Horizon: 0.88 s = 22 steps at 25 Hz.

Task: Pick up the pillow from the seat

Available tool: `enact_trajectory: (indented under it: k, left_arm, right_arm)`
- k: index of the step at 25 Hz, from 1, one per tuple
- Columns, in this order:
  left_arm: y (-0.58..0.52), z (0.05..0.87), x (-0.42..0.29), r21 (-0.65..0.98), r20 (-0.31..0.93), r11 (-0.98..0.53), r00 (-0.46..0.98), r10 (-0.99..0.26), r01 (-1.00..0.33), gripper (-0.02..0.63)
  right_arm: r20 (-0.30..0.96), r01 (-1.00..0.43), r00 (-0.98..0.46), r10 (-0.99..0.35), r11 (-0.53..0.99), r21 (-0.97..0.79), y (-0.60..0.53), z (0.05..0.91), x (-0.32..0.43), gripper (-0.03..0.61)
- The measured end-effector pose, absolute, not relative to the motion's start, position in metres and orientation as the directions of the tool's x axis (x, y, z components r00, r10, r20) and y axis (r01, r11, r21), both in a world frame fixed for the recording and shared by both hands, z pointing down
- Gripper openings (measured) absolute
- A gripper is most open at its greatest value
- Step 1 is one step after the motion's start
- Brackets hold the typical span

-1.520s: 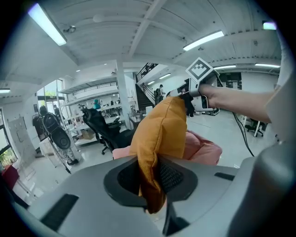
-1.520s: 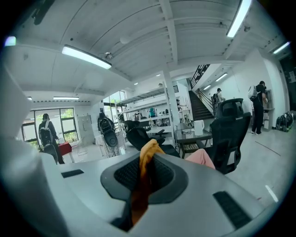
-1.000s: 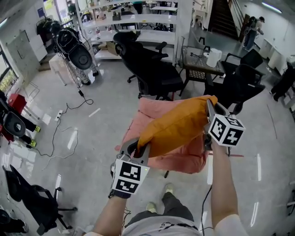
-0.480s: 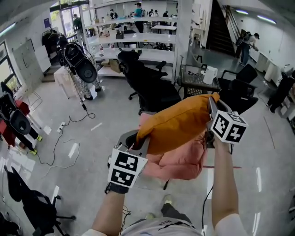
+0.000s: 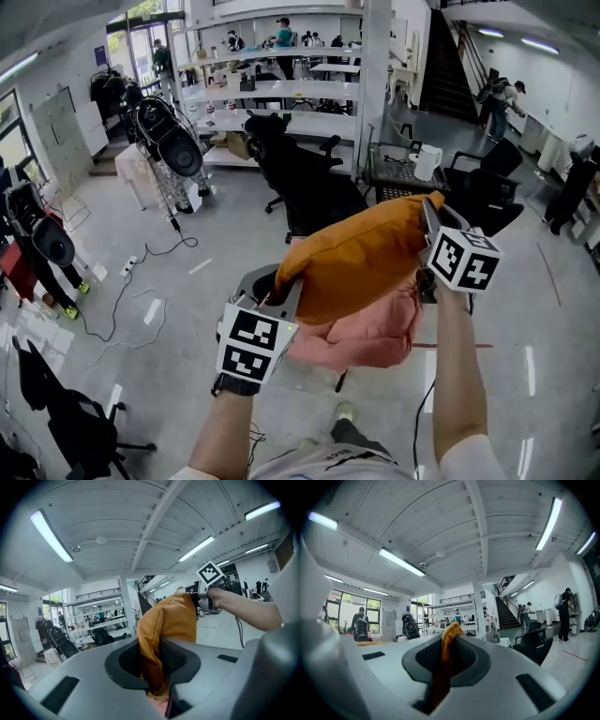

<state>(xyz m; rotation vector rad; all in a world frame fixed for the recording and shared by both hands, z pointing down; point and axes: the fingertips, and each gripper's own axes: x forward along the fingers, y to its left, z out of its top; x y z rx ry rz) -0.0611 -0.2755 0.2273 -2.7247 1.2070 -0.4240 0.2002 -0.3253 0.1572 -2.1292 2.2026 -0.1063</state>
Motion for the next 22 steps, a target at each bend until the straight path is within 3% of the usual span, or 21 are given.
enact_trajectory:
  k: [22]
  left_arm:
    - [-0.268,0.229,-0.077,-0.232,0.190,-0.634,0.605,-0.774,-0.738,0.075]
  right_arm:
    - [-0.001,-0.993,-0.071,-0.997,0.071,-0.096,-0.329,0.166,0.183,0.031]
